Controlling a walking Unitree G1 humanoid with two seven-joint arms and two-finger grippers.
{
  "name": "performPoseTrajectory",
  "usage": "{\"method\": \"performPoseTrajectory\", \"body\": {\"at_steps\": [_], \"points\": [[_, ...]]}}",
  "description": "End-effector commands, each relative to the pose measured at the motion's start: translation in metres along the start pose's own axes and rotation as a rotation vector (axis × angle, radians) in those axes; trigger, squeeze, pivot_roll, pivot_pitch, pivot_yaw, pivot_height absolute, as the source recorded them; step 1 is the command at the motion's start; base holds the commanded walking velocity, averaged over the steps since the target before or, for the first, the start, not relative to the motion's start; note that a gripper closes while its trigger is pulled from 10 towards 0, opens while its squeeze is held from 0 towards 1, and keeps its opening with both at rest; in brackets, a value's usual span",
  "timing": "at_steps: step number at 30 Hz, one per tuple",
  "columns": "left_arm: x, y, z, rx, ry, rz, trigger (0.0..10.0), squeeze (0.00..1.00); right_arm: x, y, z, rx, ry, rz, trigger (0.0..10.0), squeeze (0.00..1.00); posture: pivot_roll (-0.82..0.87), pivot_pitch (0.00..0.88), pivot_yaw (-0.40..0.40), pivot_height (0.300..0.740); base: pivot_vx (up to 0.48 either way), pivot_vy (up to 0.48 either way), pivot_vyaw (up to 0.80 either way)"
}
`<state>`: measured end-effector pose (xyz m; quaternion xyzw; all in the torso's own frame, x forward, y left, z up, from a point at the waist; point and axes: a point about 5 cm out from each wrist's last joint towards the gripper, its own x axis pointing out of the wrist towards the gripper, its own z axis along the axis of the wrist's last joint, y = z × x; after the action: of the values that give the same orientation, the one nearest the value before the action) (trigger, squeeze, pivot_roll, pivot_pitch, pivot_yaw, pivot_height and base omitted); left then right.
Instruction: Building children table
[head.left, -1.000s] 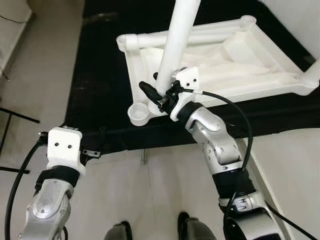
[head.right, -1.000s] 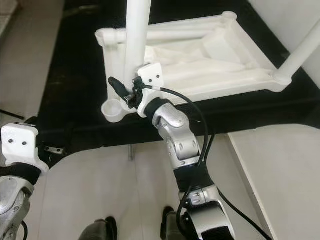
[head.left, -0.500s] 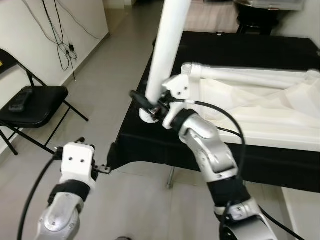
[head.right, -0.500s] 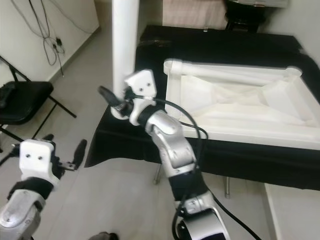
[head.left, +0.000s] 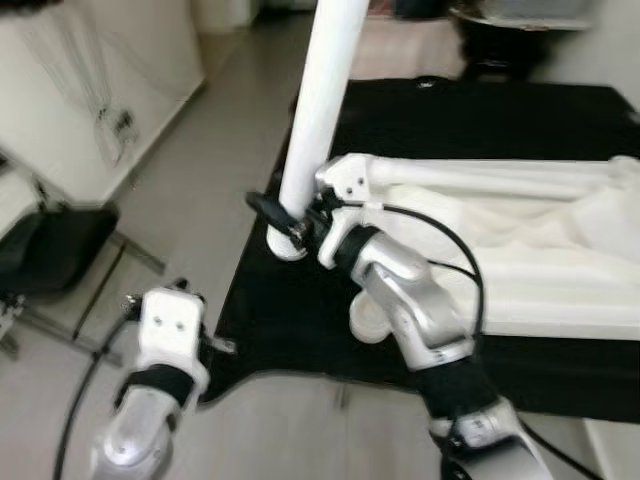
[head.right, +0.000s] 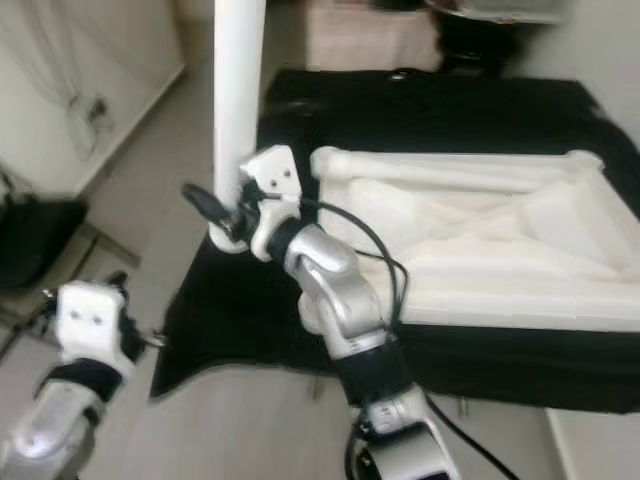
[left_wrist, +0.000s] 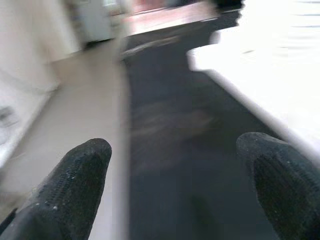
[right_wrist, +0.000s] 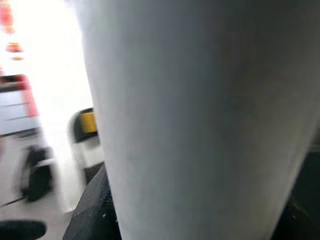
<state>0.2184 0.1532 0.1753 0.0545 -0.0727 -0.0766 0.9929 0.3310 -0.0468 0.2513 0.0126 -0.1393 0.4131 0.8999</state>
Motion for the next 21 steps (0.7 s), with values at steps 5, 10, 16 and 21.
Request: {"method": "performPoseTrajectory", "body": {"at_steps": [5,10,16,21], "points": [[-0.002,-0.013,-0.006,-0.001,0.042,-0.123,10.0,0.00,-0.003,0.006,0.009,0.025,-0.053,0.081,10.0,0.00,0.04,0.121,0.012,0.740,0.163,0.000,-0.16],[-0.008,-0.018,-0.007,-0.003,0.063,-0.177,10.0,0.00,-0.005,0.011,0.010,0.022,-0.049,0.146,10.0,0.00,0.04,0.125,0.013,0.740,0.000,0.000,0.00],[-0.020,-0.019,-0.010,-0.061,0.094,-0.186,10.0,0.00,-0.011,0.015,0.008,0.014,-0.012,0.240,10.0,0.00,0.04,0.134,0.012,0.740,0.000,0.000,0.00],[-0.028,-0.022,-0.012,-0.089,0.125,-0.223,10.0,0.00,-0.015,0.016,0.006,0.006,0.013,0.287,10.0,0.00,0.04,0.137,0.010,0.740,0.000,0.000,0.00]]}}
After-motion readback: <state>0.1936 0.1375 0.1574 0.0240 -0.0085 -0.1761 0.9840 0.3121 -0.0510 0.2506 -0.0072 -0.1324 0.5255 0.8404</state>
